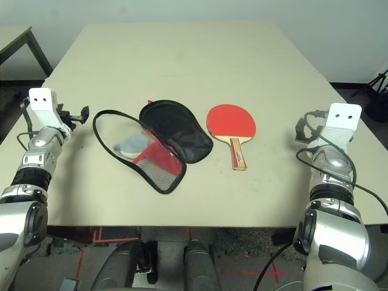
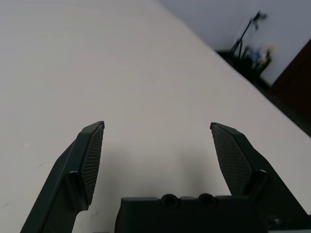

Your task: Store the ping-pong paddle in its case and zip it.

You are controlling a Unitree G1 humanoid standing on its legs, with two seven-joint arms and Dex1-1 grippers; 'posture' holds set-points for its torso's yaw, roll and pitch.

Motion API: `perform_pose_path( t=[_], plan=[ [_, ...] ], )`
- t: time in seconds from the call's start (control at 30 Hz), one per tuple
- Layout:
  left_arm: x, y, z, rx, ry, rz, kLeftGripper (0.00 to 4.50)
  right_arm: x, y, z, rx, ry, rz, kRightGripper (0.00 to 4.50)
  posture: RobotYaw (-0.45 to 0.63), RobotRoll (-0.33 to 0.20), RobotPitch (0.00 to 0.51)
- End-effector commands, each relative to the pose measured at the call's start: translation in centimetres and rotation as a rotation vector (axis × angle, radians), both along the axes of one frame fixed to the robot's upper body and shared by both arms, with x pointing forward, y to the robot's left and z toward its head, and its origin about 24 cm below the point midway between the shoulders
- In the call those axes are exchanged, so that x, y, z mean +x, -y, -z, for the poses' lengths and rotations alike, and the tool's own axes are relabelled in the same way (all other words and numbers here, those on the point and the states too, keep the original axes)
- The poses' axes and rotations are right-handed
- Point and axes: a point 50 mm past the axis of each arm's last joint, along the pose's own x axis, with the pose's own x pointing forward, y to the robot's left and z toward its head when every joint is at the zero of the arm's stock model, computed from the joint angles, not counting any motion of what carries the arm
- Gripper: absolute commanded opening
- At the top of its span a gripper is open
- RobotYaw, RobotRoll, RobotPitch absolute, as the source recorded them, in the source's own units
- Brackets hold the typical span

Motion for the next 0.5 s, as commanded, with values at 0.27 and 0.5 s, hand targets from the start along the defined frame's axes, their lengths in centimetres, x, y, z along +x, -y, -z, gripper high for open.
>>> perform_pose_path(
  t=[0.27,0.5],
  plan=[
    [1.0,6.3,-5.3,0.247,-0.121,0.594,4.50,-1.7,-6.0,-5.9,0.177,-0.348,-0.220,4.49,-0.12,0.000,0.112],
    [0.8,11.7,-5.2,0.337,-0.134,0.849,4.50,-2.6,-9.8,-6.2,0.224,-0.457,-0.289,4.49,-0.15,0.000,0.099]
  ],
)
